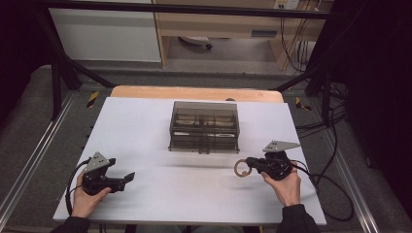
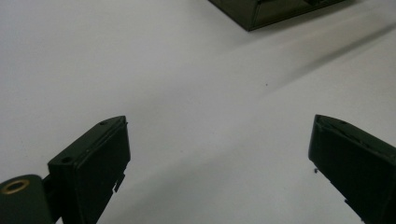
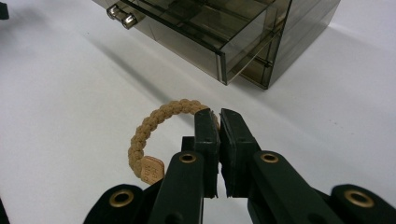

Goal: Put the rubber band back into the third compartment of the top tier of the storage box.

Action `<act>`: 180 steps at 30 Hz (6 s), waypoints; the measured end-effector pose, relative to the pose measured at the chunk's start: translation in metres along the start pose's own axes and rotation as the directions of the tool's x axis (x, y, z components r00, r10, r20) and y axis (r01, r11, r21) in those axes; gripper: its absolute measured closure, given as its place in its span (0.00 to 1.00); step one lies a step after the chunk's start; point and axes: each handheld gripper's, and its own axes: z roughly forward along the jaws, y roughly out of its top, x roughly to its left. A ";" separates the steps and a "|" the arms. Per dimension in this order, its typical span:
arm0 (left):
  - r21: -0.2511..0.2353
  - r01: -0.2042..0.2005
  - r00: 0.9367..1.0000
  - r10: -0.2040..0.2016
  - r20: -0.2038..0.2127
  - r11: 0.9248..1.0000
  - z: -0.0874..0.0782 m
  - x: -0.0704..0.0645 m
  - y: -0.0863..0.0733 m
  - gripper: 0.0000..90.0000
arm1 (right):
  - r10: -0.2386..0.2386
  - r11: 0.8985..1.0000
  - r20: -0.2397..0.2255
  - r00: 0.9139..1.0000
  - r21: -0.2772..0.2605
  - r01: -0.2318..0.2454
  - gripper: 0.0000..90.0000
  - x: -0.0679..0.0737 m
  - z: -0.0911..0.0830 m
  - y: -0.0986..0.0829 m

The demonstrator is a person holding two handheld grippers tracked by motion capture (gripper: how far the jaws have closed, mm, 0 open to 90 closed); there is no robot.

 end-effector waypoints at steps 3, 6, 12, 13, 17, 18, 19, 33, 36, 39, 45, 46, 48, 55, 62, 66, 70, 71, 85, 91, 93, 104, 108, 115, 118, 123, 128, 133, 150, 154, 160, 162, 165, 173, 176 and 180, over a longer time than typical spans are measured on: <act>0.000 0.002 1.000 -0.002 0.000 1.000 0.000 0.000 0.000 0.05 | -0.006 1.000 -0.002 1.000 0.000 0.006 0.96 0.001 -0.001 0.002; 0.000 0.002 1.000 -0.002 0.000 1.000 0.000 0.000 0.000 0.05 | -0.007 1.000 -0.003 1.000 0.000 0.007 0.96 0.002 -0.002 0.004; -0.001 0.001 1.000 -0.001 -0.001 1.000 0.000 0.000 0.000 0.05 | -0.005 1.000 -0.002 1.000 -0.003 0.005 0.96 0.005 -0.005 0.011; -0.002 0.002 1.000 -0.002 -0.001 1.000 0.000 0.000 0.000 0.05 | -0.005 1.000 -0.002 1.000 -0.003 0.005 0.96 0.005 -0.005 0.011; -0.002 0.002 1.000 -0.002 0.000 1.000 0.000 0.000 0.000 0.05 | -0.006 1.000 -0.001 1.000 -0.003 0.006 0.96 0.006 -0.005 0.014; -0.002 0.002 1.000 -0.002 0.000 1.000 0.000 0.000 0.000 0.05 | -0.011 1.000 0.001 1.000 -0.004 0.011 0.96 0.006 -0.005 0.014; -0.002 0.001 1.000 -0.001 -0.001 1.000 0.000 0.000 0.000 0.05 | -0.008 1.000 0.002 1.000 -0.005 0.008 0.96 0.007 -0.005 0.015; -0.001 0.002 1.000 -0.002 0.000 1.000 0.000 0.000 0.000 0.05 | -0.010 0.999 0.022 1.000 -0.038 0.011 0.96 0.008 -0.007 0.031; -0.001 0.001 1.000 -0.001 0.001 1.000 0.000 0.000 0.000 0.05 | -0.005 0.999 0.030 1.000 -0.043 0.007 0.96 0.007 -0.008 0.034; -0.001 0.003 1.000 -0.003 0.000 1.000 0.000 0.000 0.000 0.05 | -0.005 0.999 0.036 0.999 -0.049 0.007 0.96 0.007 -0.007 0.038; -0.001 0.003 1.000 -0.003 0.000 1.000 0.000 0.000 0.000 0.05 | -0.001 0.998 0.048 0.999 -0.056 0.003 0.96 0.007 -0.005 0.047; -0.001 0.004 1.000 -0.004 0.001 1.000 0.000 0.000 0.000 0.05 | -0.003 0.998 0.051 0.999 -0.059 0.006 0.96 0.007 -0.005 0.049; -0.001 0.004 1.000 -0.004 0.000 1.000 0.000 0.000 0.000 0.05 | 0.000 0.998 0.054 0.999 -0.060 0.003 0.96 0.008 -0.003 0.052; -0.001 0.004 1.000 -0.004 0.002 1.000 0.000 0.000 0.000 0.05 | 0.008 0.998 0.073 0.997 -0.064 -0.003 0.96 0.007 0.005 0.064; -0.001 0.004 1.000 -0.004 0.002 1.000 0.001 0.000 0.000 0.05 | 0.016 0.998 0.091 0.996 -0.066 -0.010 0.96 0.005 0.014 0.073; 0.000 0.004 1.000 -0.004 0.003 1.000 0.001 0.000 0.000 0.05 | 0.024 0.998 0.100 0.995 -0.067 -0.017 0.96 0.004 0.019 0.078; -0.001 0.004 1.000 -0.004 0.003 1.000 0.001 0.000 0.000 0.05 | 0.030 0.998 0.107 0.994 -0.063 -0.023 0.96 0.003 0.024 0.081; -0.001 0.004 1.000 -0.004 0.003 1.000 0.001 0.000 0.000 0.05 | 0.033 0.998 0.107 0.994 -0.063 -0.026 0.96 0.003 0.025 0.081; -0.001 0.002 1.000 -0.002 0.003 1.000 0.001 0.000 0.000 0.05 | 0.040 0.998 0.111 0.993 -0.051 -0.035 0.96 0.001 0.042 0.085; -0.001 0.004 1.000 -0.004 0.003 1.000 0.001 0.000 0.000 0.05 | 0.042 0.998 0.111 0.993 -0.042 -0.038 0.96 0.001 0.048 0.084; -0.001 0.004 1.000 -0.004 0.003 1.000 0.001 0.000 0.000 0.05 | 0.041 0.999 0.111 0.993 -0.039 -0.037 0.96 0.001 0.051 0.083; -0.002 0.003 1.000 -0.003 0.003 1.000 0.001 0.000 0.000 0.05 | 0.041 0.999 0.122 0.992 -0.014 -0.039 0.96 0.001 0.058 0.080; -0.002 0.004 1.000 -0.004 0.003 1.000 0.001 0.000 0.000 0.05 | 0.043 0.999 0.121 0.992 -0.008 -0.043 0.96 0.000 0.060 0.078; -0.001 0.002 1.000 -0.002 0.003 1.000 0.001 0.000 0.000 0.05 | 0.038 0.999 0.123 0.992 0.001 -0.039 0.96 0.001 0.063 0.076; -0.001 0.002 1.000 -0.002 0.004 1.000 0.001 0.000 0.000 0.05 | 0.035 0.999 0.123 0.992 0.006 -0.036 0.96 0.001 0.064 0.075; -0.001 0.002 1.000 -0.002 0.004 1.000 0.001 0.000 0.000 0.05 | 0.033 0.999 0.123 0.992 0.020 -0.036 0.96 0.002 0.066 0.074; -0.001 0.001 1.000 -0.001 0.005 1.000 0.001 0.000 0.000 0.05 | 0.027 0.999 0.124 0.992 0.027 -0.031 0.95 0.002 0.068 0.074; 0.000 0.000 1.000 0.000 0.005 1.000 0.001 0.000 0.000 0.05 | 0.019 1.000 0.126 0.992 0.017 -0.021 0.90 0.002 0.068 0.074; 0.002 0.000 1.000 0.000 0.005 1.000 0.001 0.000 0.000 0.05 | 0.006 0.997 0.117 0.993 -0.075 0.002 0.55 0.006 0.040 0.075; 0.004 -0.001 1.000 0.001 0.006 1.000 0.001 0.000 0.000 0.05 | 0.008 0.995 0.119 0.993 -0.096 0.003 0.43 0.005 0.033 0.072; 0.006 -0.002 1.000 0.002 0.006 1.000 0.002 0.000 0.000 0.05 | 0.026 0.993 0.116 0.993 -0.113 -0.013 0.27 -0.002 0.023 0.064; 0.006 -0.001 1.000 0.001 0.007 1.000 0.002 0.000 -0.001 0.05 | 0.027 0.992 0.112 0.993 -0.123 -0.013 0.22 -0.004 0.019 0.061; 0.005 0.003 1.000 -0.003 0.007 1.000 0.002 0.000 -0.001 0.05 | 0.036 0.990 0.095 0.995 -0.141 -0.022 0.16 -0.006 0.014 0.056; 0.008 0.001 1.000 -0.001 0.009 1.000 0.002 -0.001 -0.001 0.05 | 0.046 0.988 0.080 0.996 -0.151 -0.033 0.05 -0.012 0.003 0.040; 0.009 -0.001 1.000 0.001 0.010 1.000 0.003 -0.001 -0.001 0.05 | 0.050 0.987 0.085 0.995 -0.160 -0.036 0.03 -0.014 0.000 0.034; 0.012 -0.002 1.000 0.002 0.013 1.000 0.003 -0.001 -0.001 0.05 | 0.056 0.986 0.080 0.995 -0.160 -0.043 0.01 -0.018 -0.005 0.024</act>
